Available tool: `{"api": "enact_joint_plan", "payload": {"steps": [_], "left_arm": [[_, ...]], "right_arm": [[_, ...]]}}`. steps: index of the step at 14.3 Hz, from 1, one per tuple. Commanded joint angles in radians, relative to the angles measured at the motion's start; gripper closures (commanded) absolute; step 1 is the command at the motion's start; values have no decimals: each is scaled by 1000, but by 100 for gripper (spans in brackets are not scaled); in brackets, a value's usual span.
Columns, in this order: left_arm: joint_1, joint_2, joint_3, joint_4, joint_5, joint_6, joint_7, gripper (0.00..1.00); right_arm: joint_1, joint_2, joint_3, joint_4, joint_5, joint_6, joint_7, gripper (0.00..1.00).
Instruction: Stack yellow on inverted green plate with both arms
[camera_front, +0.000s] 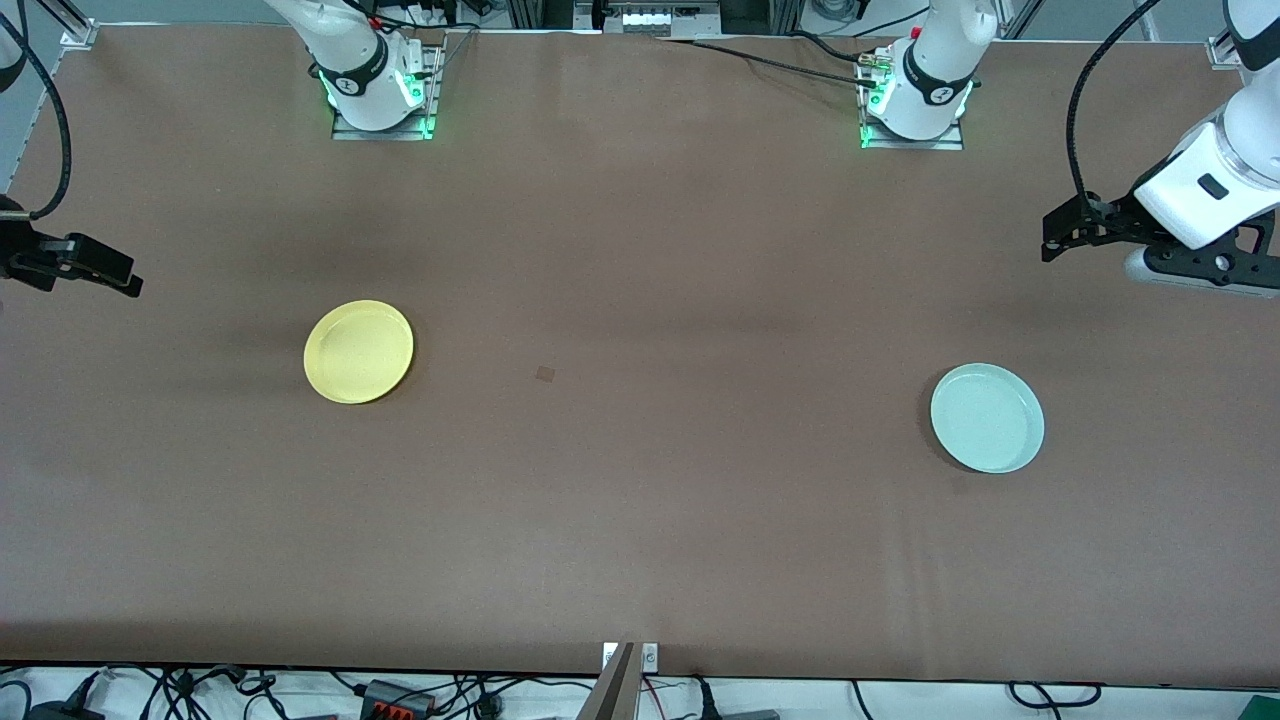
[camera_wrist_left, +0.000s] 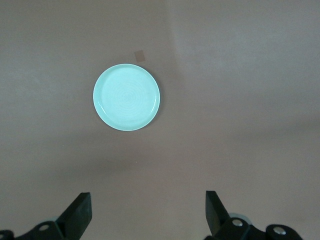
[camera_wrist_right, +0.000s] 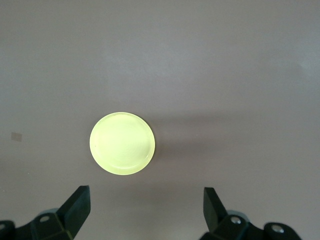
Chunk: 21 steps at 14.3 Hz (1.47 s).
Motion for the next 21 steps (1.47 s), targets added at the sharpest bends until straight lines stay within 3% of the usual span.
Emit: {"api": "enact_joint_plan", "payload": {"steps": [1, 21], "left_arm": [[6, 2, -2, 13, -8, -1, 11, 0], [11, 23, -1, 14, -6, 13, 11, 0]], "right_arm": [[-16, -1, 8, 2, -1, -10, -3, 0], [-16, -11, 8, -14, 1, -21, -15, 0]]}}
